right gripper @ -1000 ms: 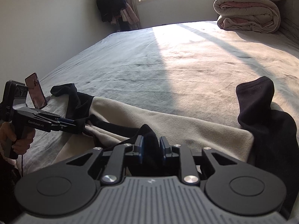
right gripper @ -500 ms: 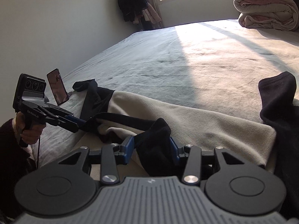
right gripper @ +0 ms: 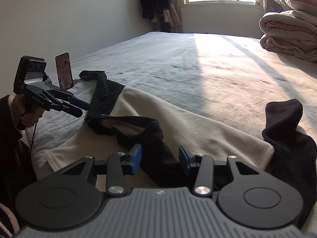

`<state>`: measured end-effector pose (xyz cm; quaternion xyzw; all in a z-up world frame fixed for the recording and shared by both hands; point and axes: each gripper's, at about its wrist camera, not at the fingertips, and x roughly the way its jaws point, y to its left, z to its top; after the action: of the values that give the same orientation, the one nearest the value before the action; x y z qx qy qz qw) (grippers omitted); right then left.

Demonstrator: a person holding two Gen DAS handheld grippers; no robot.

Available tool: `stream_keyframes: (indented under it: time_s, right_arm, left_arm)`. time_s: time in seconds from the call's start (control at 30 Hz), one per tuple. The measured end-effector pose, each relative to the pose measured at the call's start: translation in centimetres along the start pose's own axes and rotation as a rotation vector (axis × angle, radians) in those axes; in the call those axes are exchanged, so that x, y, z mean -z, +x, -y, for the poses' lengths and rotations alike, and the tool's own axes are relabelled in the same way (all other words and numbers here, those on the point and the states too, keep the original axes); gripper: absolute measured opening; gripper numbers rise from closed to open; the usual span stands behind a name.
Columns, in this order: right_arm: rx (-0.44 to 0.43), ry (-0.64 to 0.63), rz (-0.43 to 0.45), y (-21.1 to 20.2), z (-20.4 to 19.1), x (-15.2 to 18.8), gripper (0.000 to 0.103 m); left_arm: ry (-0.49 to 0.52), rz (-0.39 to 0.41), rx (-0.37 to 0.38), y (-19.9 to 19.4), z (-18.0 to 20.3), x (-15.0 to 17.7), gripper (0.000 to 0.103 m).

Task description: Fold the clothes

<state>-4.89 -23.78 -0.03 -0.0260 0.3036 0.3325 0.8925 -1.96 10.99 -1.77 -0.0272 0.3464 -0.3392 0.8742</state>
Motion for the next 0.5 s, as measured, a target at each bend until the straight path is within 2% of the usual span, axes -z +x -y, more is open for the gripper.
stream_keyframes:
  time_s: [0.13,0.23,0.3,0.33,0.37,0.4,0.5]
  right_arm:
    - [-0.015,0.005,-0.009,0.6,0.0,-0.1,0.046]
    - [-0.025,-0.018,-0.022,1.0,-0.6,0.0,0.046]
    - [-0.008,-0.049,-0.03,1.4,-1.2,0.2,0.045]
    - [0.009,-0.067,-0.033,1.5,-1.5,0.3,0.043]
    - [0.037,-0.088,-0.033,1.7,-1.8,0.3,0.028]
    - [0.061,-0.102,-0.026,1.7,-2.0,0.4,0.016]
    - [0.121,-0.119,0.016,1.4,-2.4,0.3,0.01]
  left_arm:
    - [0.126,-0.032,-0.018,1.2,1.8,0.3,0.061]
    - [0.22,-0.063,-0.087,2.3,3.0,0.9,0.057]
    - [0.212,-0.049,-0.12,2.5,3.0,0.9,0.042]
    - [0.199,-0.04,-0.128,2.4,2.8,0.8,0.031]
    - [0.176,-0.029,-0.123,2.2,2.5,0.6,0.016]
    - [0.148,-0.012,-0.12,1.8,2.1,0.3,0.009]
    - [0.088,0.058,-0.129,0.9,1.6,-0.3,0.007]
